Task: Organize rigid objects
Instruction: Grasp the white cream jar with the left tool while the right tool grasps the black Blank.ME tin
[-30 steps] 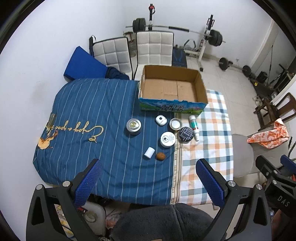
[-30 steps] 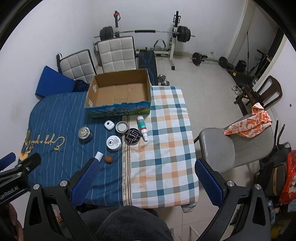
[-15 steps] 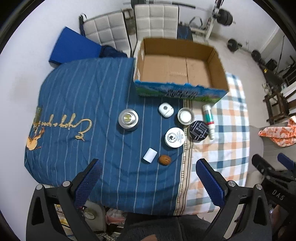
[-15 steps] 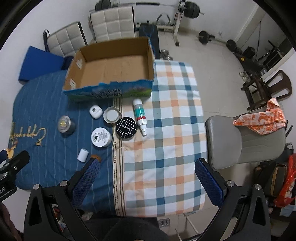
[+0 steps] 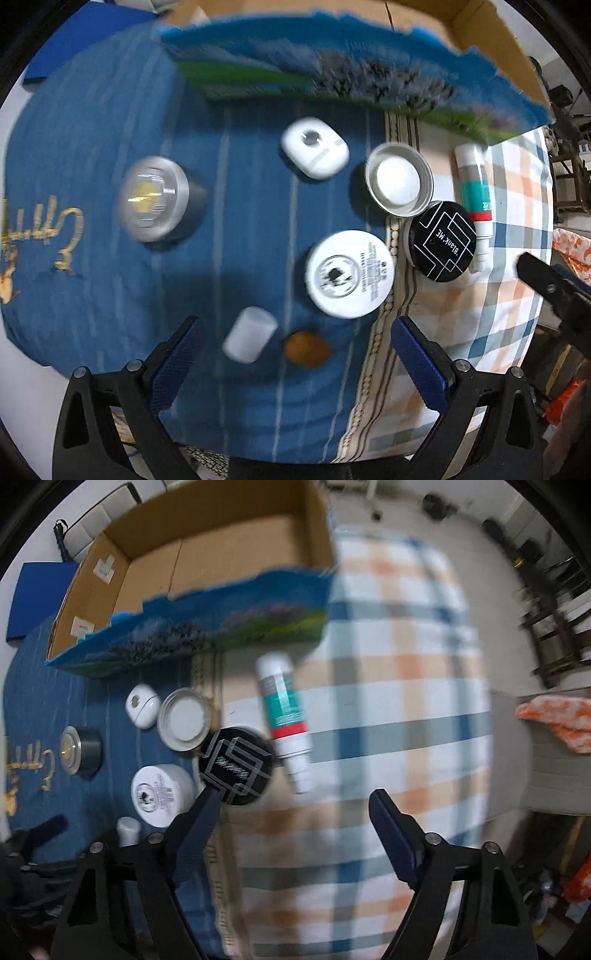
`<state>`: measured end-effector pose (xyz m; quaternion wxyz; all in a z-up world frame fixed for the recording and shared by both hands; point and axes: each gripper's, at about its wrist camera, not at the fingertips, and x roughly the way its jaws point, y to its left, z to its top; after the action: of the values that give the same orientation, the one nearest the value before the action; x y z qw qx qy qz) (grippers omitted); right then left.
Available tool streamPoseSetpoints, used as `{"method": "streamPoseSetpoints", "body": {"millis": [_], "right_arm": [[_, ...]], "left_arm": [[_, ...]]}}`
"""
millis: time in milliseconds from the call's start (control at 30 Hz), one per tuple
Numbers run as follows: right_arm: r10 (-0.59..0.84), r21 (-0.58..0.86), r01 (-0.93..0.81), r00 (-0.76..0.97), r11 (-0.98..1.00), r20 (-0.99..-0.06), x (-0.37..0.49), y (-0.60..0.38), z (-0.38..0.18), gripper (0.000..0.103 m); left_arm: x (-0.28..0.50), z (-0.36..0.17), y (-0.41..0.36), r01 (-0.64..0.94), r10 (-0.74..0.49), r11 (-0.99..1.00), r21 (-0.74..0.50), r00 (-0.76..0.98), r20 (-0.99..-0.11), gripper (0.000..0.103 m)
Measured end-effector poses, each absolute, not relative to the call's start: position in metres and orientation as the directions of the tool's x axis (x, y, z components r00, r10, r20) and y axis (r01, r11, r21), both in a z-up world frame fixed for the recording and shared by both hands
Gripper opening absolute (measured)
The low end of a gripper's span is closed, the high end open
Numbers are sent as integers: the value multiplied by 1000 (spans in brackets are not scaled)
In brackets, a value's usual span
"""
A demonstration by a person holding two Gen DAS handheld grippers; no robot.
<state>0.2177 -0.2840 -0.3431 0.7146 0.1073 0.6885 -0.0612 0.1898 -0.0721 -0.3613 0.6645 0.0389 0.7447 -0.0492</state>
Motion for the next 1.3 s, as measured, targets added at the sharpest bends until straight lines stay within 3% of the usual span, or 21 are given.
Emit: {"method": "streamPoseSetpoints", "body": {"millis": [333,500,733,933,1000,1100,1300], "right_arm": [[148,132,260,-42,957,-988,231,-275,-397,73],[163,142,242,-68,960,-984,232,-270,-404,71],[221,197,237,-79,951,-972,242,-246,-411,71],[111,85,185,-133,979,-985,258,-212,-433,71],[94,69,168,-140,983,-986,262,-201,-442,78],[31,6,154,-159,988,-987,268,-188,-454,79],[39,9,172,-172,985,-984,261,-179,-462,78]], "left_arm": [[203,-427,-99,167,-8,985,-41,-195,-981,103],[204,-444,-92,151,-15,987,-49,-217,-976,66],[222,-444,-47,95,41,995,24,-175,-984,66],[229,-453,-31,89,28,996,11,-187,-982,66],[229,-452,-29,84,20,996,4,-186,-982,66],[227,-455,-23,74,6,997,-8,-184,-983,66],[224,-446,-30,89,10,996,-5,-171,-985,66]]}}
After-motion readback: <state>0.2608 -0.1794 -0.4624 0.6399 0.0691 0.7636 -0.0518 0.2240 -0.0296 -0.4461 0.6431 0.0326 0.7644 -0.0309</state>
